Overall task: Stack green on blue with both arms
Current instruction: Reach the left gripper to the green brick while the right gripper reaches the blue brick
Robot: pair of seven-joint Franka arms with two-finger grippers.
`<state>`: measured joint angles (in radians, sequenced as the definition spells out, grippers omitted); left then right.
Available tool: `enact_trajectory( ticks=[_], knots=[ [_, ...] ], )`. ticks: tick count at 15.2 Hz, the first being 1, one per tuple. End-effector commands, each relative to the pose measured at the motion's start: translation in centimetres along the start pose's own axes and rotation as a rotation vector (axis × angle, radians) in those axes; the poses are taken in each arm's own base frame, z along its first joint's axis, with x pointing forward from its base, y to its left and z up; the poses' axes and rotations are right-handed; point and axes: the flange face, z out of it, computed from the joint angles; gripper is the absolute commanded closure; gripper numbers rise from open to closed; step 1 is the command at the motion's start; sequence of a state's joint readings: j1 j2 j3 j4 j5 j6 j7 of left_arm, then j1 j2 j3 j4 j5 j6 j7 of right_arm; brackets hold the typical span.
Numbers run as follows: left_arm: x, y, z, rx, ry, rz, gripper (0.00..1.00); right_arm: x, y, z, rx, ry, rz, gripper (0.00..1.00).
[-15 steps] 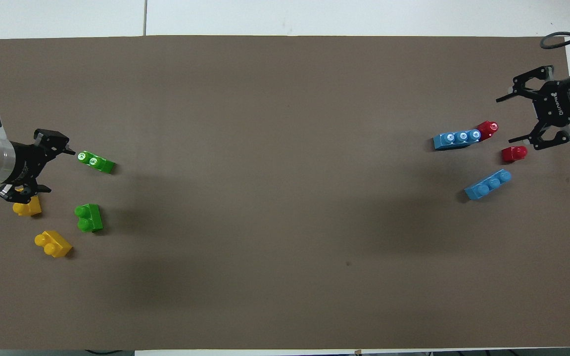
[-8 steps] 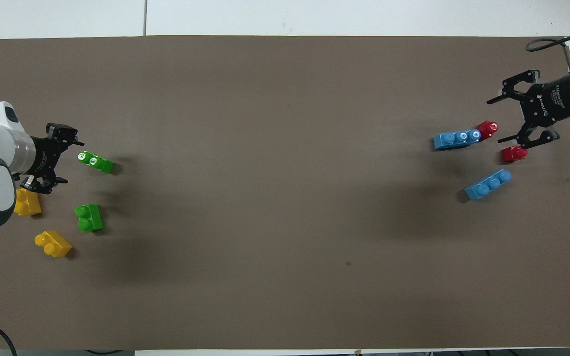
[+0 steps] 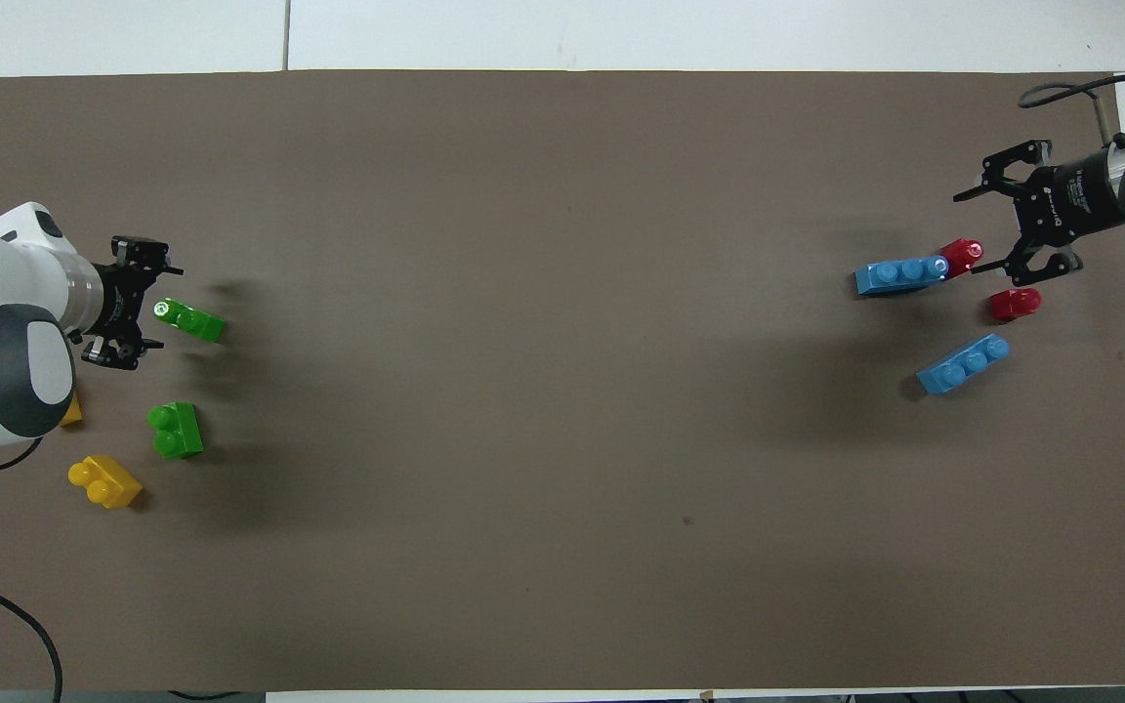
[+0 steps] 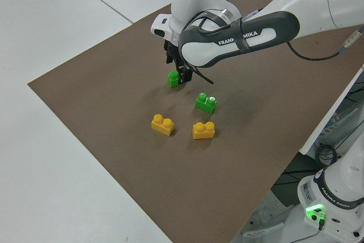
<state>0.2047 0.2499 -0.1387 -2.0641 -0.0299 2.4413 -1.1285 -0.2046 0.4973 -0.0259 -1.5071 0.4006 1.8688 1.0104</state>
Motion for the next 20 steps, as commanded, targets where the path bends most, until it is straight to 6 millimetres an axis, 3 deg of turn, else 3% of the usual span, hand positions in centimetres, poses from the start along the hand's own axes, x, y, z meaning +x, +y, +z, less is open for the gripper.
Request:
enact_trajectory(
  ticks=[1,5,19,20],
  knots=[
    [0.3,0.2,0.8,-0.012,-0.006,-0.029,0.0,1.1,-0.3,1.4,0.027,-0.024,-0.027,0.08],
    [0.3,-0.1,1.9,0.007,-0.016,-0.032,0.0,1.3,0.3,3.8,0.018,-0.037,-0.01,0.08],
    [0.9,-0.4,3.0,0.016,-0.021,-0.047,0.0,1.8,2.1,6.5,0.022,-0.03,0.007,0.07],
    [0.9,-0.4,3.0,0.016,-0.021,-0.047,0.05,1.6,1.9,6.6,0.03,-0.04,0.011,0.07]
  ],
)
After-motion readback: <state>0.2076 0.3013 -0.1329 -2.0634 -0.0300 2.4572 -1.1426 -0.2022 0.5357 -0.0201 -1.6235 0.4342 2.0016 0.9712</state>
